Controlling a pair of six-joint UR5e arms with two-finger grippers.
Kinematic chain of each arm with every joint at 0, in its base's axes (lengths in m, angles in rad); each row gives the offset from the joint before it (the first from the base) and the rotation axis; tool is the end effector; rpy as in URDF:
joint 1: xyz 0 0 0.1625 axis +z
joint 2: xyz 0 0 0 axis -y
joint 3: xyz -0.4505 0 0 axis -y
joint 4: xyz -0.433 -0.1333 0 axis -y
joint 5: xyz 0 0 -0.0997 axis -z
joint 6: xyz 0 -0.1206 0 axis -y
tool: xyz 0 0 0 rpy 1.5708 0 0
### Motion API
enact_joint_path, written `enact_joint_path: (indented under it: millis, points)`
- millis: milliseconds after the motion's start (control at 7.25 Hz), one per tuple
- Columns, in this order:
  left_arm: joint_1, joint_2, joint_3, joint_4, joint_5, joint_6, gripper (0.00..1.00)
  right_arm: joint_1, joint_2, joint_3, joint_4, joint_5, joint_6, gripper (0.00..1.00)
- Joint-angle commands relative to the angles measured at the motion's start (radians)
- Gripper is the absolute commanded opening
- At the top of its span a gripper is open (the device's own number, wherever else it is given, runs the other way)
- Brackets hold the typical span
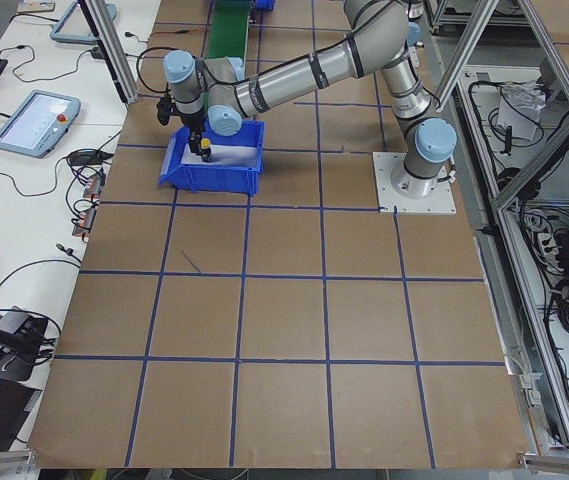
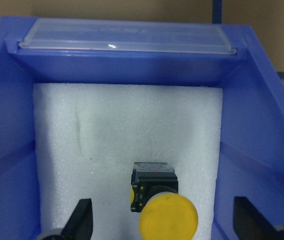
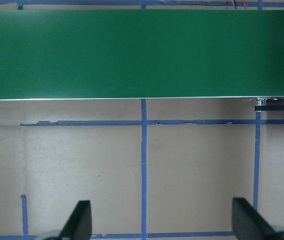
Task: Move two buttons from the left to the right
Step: 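Lower the left gripper and grasp the yellow button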
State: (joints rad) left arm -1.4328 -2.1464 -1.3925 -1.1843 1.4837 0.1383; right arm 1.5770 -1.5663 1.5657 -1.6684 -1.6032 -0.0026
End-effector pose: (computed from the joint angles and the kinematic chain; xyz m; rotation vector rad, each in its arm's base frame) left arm -0.0402 -0.7556 0.2517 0.0003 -3.0538 0.0020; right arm 0.1328 -0.5453 0.5031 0.0112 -3.1056 0.1527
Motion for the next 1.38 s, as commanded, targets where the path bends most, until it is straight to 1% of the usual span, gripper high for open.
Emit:
enact_joint_path:
  millis: [0, 276, 552, 966, 1103, 1241]
  points:
    - [0.000, -0.003, -0.017, 0.002, 0.003, 0.000, 0.98, -0.009, 0.000, -0.001, 0.006, -0.001, -0.002, 1.00]
    - [0.000, -0.003, -0.017, 0.005, 0.007, 0.001, 0.85, -0.011, 0.000, 0.000, 0.009, 0.000, -0.002, 1.00]
    - [0.002, -0.003, -0.022, 0.005, 0.009, 0.004, 0.61, -0.011, 0.000, 0.000, 0.012, 0.000, -0.004, 1.00]
    - [0.002, -0.003, -0.007, 0.005, 0.007, 0.014, 0.46, -0.009, 0.000, 0.000, 0.010, 0.002, -0.004, 1.00]
    - [0.002, 0.008, 0.003, 0.005, 0.009, 0.015, 0.44, -0.009, 0.000, 0.000, 0.012, 0.002, -0.005, 1.00]
    - [0.002, 0.028, 0.009, 0.003, 0.013, 0.014, 0.44, -0.011, 0.000, 0.000, 0.012, 0.002, -0.026, 1.00]
